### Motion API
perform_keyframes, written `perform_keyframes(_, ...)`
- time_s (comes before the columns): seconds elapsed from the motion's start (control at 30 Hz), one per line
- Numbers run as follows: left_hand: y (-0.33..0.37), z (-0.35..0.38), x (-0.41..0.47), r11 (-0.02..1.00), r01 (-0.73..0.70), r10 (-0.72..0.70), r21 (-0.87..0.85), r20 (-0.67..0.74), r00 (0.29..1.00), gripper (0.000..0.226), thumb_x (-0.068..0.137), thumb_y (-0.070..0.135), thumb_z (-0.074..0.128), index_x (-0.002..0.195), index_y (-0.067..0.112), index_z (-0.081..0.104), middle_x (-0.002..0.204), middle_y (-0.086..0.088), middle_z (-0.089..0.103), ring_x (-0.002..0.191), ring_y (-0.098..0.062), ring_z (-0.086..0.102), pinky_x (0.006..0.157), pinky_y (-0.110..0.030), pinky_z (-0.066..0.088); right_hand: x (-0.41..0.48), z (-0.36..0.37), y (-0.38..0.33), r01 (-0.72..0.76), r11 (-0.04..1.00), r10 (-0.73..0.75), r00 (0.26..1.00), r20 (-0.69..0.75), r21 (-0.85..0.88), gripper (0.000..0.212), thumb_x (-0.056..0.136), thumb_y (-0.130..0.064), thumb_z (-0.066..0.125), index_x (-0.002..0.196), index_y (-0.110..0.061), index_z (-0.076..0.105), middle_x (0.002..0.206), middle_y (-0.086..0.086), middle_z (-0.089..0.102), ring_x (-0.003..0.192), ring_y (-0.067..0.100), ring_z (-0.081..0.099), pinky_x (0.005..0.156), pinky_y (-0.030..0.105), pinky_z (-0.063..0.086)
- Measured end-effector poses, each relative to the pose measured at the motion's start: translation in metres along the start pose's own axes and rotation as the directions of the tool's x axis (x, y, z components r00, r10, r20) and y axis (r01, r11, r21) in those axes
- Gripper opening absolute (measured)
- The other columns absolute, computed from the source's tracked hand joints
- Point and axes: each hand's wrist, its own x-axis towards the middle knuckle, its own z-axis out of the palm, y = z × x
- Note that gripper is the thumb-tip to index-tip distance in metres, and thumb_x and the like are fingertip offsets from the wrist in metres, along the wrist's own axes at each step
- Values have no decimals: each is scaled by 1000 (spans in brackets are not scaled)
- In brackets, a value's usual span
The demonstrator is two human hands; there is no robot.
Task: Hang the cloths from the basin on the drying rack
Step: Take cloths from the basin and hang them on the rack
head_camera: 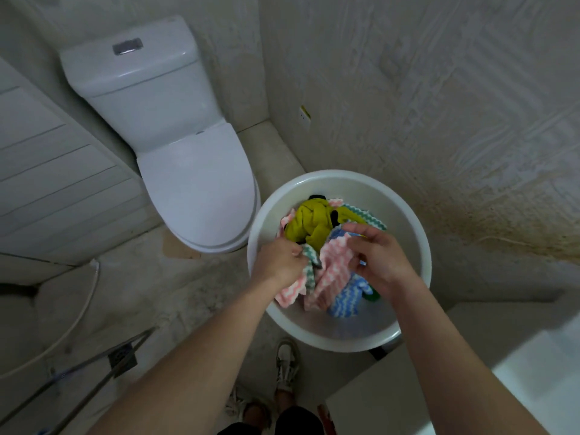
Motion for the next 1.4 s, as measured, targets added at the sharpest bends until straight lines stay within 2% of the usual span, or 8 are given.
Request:
perform_keyframes(0.23,16,-52,-31,773,-96,63,-627,-75,995,29,89,2,55,114,9,68,106,1,71,91,1,65,88,-14,49,-11,23,-17,-7,999,7,1000,19,42,19,88,-9,53,78,-17,67,58,0,47,62,16,47,64,30,40)
perform_keyframes(0.33,18,-60,-41,731,-86,68,-677,-53,996,28,90,4,57,117,8,66,109,-2,71,99,-9,66,93,-23,49,-24,37,-28,68,989,-39,977,210,-133,22,87,-33,65,94,-12,71,79,9,68,75,21,59,74,36,44)
perform_keyframes(0.5,13,-82,-62,721,-131,61,-681,-125,990,22,87,1,62,104,11,71,90,9,73,83,3,65,83,-15,50,-38,59,-51,297,934,-252,941,224,-198,13,86,-12,67,81,-1,73,76,8,75,69,18,70,68,30,57)
perform_keyframes(0.77,-36,-148,-110,885,-113,-1,-452,-245,970,15,77,30,77,69,19,70,66,-12,70,61,-18,61,60,-26,45,-96,132,-99,627,105,-656,627,420,-772,58,96,-27,54,47,-20,23,50,21,44,58,39,43,56,31,16)
perform_keyframes(0.9,-62,-191,-152,762,-128,-108,-634,-320,941,8,74,11,77,79,15,72,76,0,71,65,-2,62,64,-15,49,-112,175,-105,705,391,-493,703,513,-592,48,98,-30,50,56,-8,40,47,16,47,46,20,60,45,25,41)
perform_keyframes(1.03,-91,-232,-197,545,-212,-216,-811,-380,900,26,83,-1,64,108,4,66,106,-16,69,88,-21,64,86,-34,51,-131,222,-99,745,467,-396,658,641,-476,45,93,-21,59,59,3,42,62,25,40,63,45,57,67,57,54)
perform_keyframes(1.2,-128,-274,-257,243,-360,-274,-901,-419,866,14,89,6,56,98,6,66,87,-8,74,77,-20,69,73,-33,57,-180,303,-64,636,695,-247,649,720,-335,45,80,7,57,45,-19,49,44,-9,45,46,7,47,53,22,45)
perform_keyframes(1.4,-173,-296,-302,306,-382,-364,-872,-478,799,15,88,15,62,103,13,66,83,-5,73,70,-18,66,71,-31,52,-221,390,-20,527,804,-136,614,777,-275,31,63,0,55,48,-23,39,55,4,33,53,16,36,56,31,30)
